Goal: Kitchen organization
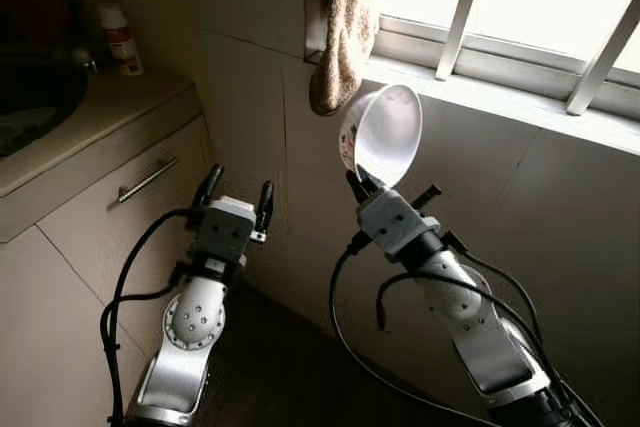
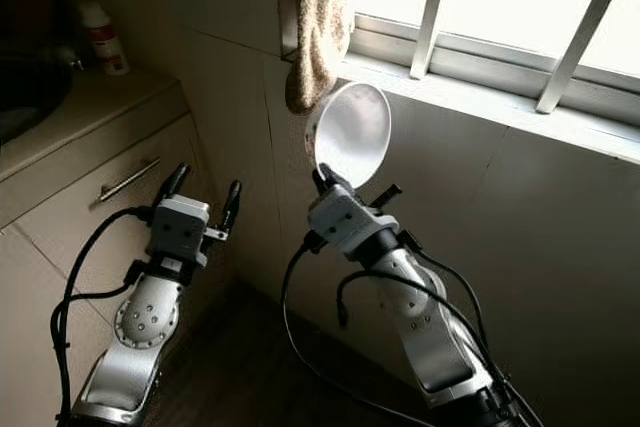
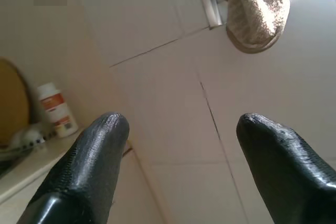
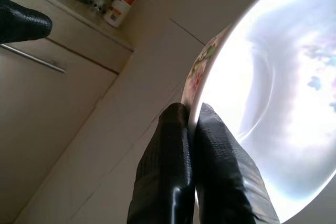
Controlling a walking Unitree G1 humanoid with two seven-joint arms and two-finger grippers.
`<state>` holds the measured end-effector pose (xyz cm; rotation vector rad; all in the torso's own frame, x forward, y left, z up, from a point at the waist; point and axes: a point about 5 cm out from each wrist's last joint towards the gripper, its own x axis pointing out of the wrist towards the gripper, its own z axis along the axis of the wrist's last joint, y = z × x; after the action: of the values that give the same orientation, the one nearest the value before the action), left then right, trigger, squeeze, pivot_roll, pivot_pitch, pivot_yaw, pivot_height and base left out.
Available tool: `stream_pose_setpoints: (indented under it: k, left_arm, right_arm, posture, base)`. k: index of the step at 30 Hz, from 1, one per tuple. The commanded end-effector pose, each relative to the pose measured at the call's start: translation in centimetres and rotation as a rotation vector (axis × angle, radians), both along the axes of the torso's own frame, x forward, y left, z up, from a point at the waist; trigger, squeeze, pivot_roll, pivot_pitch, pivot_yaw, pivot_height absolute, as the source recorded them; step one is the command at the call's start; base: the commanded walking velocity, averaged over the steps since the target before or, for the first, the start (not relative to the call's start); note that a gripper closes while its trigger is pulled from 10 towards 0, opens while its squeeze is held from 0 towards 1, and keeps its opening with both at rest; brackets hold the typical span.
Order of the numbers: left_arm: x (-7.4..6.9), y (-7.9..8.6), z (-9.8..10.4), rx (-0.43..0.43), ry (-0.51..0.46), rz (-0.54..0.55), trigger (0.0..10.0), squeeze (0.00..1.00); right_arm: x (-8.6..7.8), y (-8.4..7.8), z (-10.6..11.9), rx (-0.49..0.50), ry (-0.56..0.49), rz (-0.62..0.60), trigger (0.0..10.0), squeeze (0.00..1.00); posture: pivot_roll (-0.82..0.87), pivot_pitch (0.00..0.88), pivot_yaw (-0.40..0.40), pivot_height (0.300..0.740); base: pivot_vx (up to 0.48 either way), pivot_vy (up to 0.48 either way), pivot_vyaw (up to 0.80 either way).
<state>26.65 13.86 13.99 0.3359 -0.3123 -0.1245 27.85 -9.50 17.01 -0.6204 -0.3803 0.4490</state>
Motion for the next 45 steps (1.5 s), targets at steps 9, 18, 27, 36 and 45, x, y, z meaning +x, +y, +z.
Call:
stream_pose_setpoints:
  k: [9,18,27,36,45]
  left_arm:
    - [0.0,-0.2,0.3,0.02,-0.011,-0.009,10.0,0.0]
    - [0.0,-0.1,0.3,0.015,-0.011,-0.003,10.0,0.0]
    - [0.0,0.0,0.3,0.01,-0.015,-0.003,10.0,0.0]
    - [0.0,0.0,0.4,0.007,-0.02,-0.003,10.0,0.0]
    - [0.0,0.1,0.5,0.004,-0.025,-0.005,10.0,0.0]
  right_arm:
    - [0.4,-0.1,0.4,-0.002,-0.025,-0.01,0.0,0.0]
    - [0.6,0.0,0.3,-0.005,-0.025,0.0,0.0,0.0]
    - [0.8,0.3,0.3,0.016,-0.009,0.016,10.0,0.0]
    - [1.0,0.5,0.1,0.008,0.0,0.023,10.0,0.0]
    - [1.3,0.3,0.4,0.103,0.032,0.016,10.0,0.0]
  posture:
    - [0.1,0.0,-0.05,0.74]
    - [0.1,0.0,-0.053,0.74]
    - [0.11,0.0,-0.054,0.74]
    - [0.11,0.0,-0.055,0.74]
    - [0.11,0.0,-0.053,0.74]
  base:
    - [0.0,0.0,0.8]
    - [0.0,0.0,0.8]
    - [0.0,0.0,0.8]
    - [0.0,0.0,0.8]
    - [0.222,0.0,0.53]
